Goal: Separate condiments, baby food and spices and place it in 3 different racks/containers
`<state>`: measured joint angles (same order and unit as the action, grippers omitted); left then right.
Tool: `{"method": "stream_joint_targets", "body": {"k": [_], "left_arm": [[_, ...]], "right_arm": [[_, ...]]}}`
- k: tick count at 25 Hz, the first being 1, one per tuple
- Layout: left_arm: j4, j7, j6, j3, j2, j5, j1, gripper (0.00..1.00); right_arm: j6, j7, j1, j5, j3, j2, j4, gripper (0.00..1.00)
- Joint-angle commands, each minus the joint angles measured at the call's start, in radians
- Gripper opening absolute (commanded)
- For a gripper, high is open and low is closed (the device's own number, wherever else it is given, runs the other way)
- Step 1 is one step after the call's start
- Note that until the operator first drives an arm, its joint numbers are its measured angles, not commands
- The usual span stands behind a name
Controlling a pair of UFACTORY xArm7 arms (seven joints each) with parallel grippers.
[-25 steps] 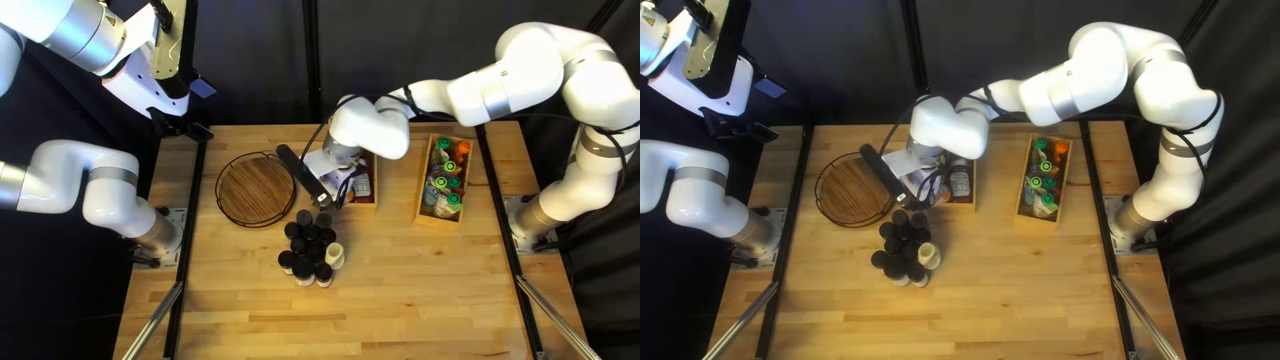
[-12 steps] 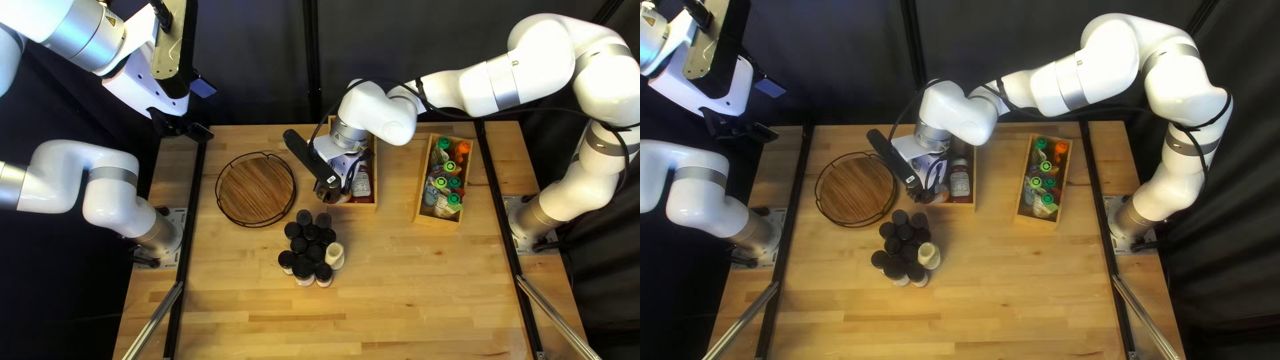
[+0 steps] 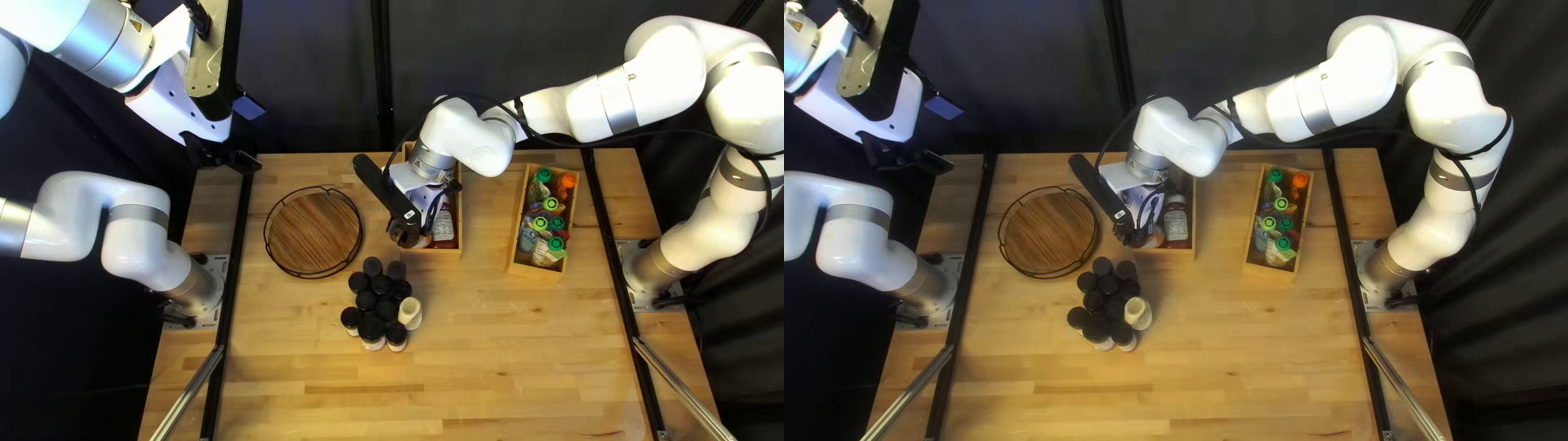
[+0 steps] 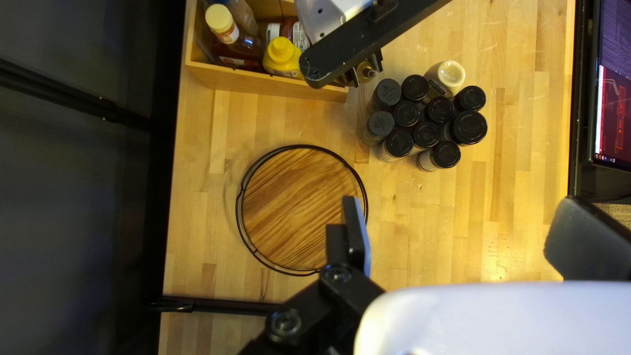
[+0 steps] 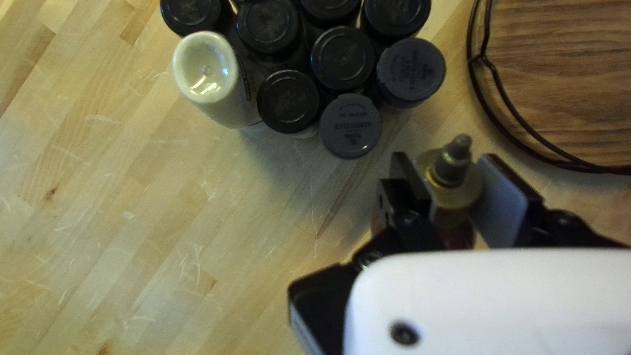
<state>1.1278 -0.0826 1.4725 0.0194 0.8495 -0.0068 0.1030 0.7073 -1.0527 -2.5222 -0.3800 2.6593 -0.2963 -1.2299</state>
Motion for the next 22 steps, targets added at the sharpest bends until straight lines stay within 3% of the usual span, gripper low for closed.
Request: {"method": "stream_joint_targets", "body": {"k": [1,6,8,22], "left_arm": [[0.000,0.000,0.000,0.000,0.000,0.000,0.000,1.00],[0.000,0.000,0.000,0.000,0.000,0.000,0.000,1.00],[0.000,0.000,0.000,0.000,0.000,0.000,0.000,1.00],[0.000,0.000,0.000,0.000,0.000,0.000,0.000,1.00]], "right_arm": [[-0.010,0.003,0.003,-0.007,0.000,0.017,0.018,0.89],[-0.017,-0.001,0.010,-0.022,-0.002,0.044,0.043,0.91],[-0.013,0.010,0.008,-0.019,-0.002,0.050,0.040,0.98],[-0.040,0.242,-0.140,0.157,0.065,-0.135,-0.103,1.00]]}}
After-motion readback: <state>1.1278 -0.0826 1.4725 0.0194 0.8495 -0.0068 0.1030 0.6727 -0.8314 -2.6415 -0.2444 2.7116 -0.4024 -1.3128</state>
